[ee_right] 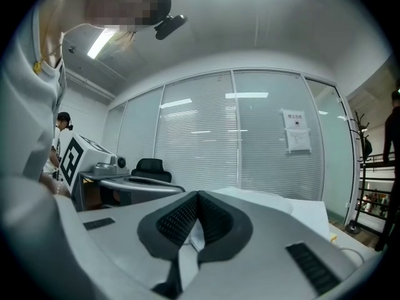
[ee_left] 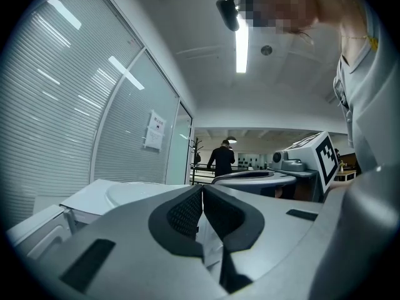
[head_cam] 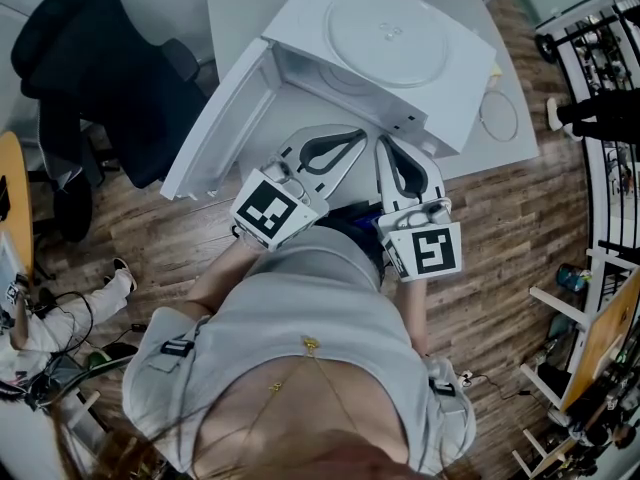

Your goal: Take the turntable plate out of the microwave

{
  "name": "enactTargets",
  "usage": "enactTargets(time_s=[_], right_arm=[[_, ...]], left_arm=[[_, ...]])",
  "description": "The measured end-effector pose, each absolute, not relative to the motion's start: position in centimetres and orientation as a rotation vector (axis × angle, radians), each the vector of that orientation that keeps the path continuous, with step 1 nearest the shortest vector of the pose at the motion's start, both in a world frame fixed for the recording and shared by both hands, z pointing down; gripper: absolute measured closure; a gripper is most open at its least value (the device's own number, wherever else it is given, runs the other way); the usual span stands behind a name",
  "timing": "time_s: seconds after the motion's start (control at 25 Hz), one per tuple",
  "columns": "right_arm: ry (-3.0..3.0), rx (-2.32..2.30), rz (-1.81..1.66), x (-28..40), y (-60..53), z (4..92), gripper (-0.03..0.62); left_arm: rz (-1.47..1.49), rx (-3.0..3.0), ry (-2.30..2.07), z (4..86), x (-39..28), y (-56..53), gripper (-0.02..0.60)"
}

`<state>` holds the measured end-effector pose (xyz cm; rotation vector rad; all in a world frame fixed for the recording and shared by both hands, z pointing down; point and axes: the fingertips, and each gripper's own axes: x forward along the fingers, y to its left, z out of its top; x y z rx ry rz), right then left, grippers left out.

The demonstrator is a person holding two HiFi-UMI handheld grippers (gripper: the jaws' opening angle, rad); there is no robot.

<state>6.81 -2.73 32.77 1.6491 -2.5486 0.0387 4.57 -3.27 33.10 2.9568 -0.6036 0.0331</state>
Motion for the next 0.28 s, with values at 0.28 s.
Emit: enactTargets(time_s=[0.28], right_arm=[[-2.538, 1.658, 0.034, 7.13, -3.14, 32.67, 0.577]], left_arm=[[0.040, 2.956, -0.608, 33.07, 4.62, -3.69, 0.552]])
